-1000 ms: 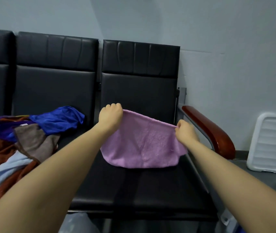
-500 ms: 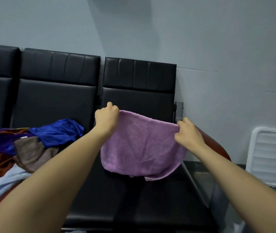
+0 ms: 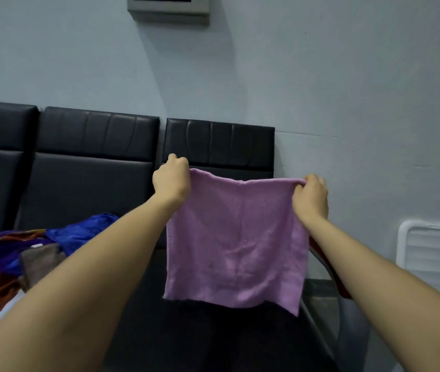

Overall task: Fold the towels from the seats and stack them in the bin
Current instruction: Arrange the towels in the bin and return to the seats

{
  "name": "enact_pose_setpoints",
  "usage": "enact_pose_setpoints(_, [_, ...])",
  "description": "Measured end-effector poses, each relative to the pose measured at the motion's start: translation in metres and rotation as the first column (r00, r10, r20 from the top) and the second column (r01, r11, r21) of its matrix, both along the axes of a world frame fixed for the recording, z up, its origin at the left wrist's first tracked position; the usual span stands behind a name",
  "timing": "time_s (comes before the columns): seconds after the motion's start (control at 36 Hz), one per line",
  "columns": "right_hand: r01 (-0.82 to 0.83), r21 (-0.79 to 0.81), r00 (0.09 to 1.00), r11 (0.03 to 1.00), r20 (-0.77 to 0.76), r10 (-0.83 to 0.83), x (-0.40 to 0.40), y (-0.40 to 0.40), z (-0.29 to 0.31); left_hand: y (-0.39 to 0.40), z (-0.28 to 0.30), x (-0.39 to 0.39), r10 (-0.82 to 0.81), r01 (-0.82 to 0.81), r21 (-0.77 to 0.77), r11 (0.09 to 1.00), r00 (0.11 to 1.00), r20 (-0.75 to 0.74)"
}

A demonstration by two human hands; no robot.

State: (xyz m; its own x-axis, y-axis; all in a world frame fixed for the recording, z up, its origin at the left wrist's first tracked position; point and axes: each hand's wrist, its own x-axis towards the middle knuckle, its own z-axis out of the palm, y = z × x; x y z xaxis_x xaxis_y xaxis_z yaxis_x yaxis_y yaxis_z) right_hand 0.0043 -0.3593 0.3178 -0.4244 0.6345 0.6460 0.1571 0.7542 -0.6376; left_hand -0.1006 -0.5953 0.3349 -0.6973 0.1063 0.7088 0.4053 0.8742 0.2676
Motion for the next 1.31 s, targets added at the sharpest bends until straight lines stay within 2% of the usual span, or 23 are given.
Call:
enact_pose_setpoints(0.08, [-0.004, -0.007, 0.999, 1.0, -0.054, 0.004, -0.003, -0.002, 0.006, 0.002, 0.008, -0.003, -0.02, 0.017, 0.104, 0.994, 0.999, 0.027])
enact_pose_setpoints(0.19, [0.038, 0.053, 0.999, 0.998, -0.021, -0.037, -0.003, 0.002, 0.008, 0.004, 0.01, -0.008, -0.042, 0.032, 0.198, 0.98, 0.998, 0.047])
enact_pose_setpoints(0.28, [0.069, 0.096, 0.998, 0.993, 0.008, -0.07, -0.008, 0.006, 0.002, 0.005, 0.003, -0.015, -0.044, 0.03, 0.221, 0.975, 0.997, 0.061])
enact_pose_setpoints(0.5, [0.071, 0.033, 0.997, 0.997, 0.025, -0.072, -0.042, 0.013, -0.009, 0.019, -0.017, -0.044, -0.09, 0.07, 0.272, 0.96, 0.994, 0.061])
enact_pose_setpoints(0.67, [-0.021, -0.093, 0.989, 0.995, -0.145, 0.008, -0.071, 0.019, -0.01, 0.025, -0.018, -0.07, -0.172, 0.13, 0.443, 0.887, 0.983, 0.057])
enact_pose_setpoints(0.78, [-0.127, -0.113, 0.946, 0.986, -0.313, 0.086, -0.08, 0.018, -0.007, 0.026, -0.015, -0.073, -0.294, 0.264, 0.572, 0.777, 0.955, -0.042])
enact_pose_setpoints(0.89, [-0.216, -0.131, 0.919, 0.968, -0.363, 0.157, -0.082, 0.014, -0.015, 0.023, -0.027, -0.067, -0.335, 0.324, 0.614, 0.72, 0.937, -0.102])
enact_pose_setpoints(1.08, [-0.243, -0.122, 0.943, 0.962, -0.261, 0.205, -0.057, 0.01, -0.047, 0.007, -0.061, -0.046, -0.334, 0.279, 0.58, 0.765, 0.942, -0.013])
enact_pose_setpoints(1.31, [-0.207, -0.164, 0.973, 0.965, -0.134, 0.186, -0.03, 0.005, -0.092, -0.005, -0.108, -0.027, -0.264, 0.192, 0.448, 0.873, 0.959, 0.105])
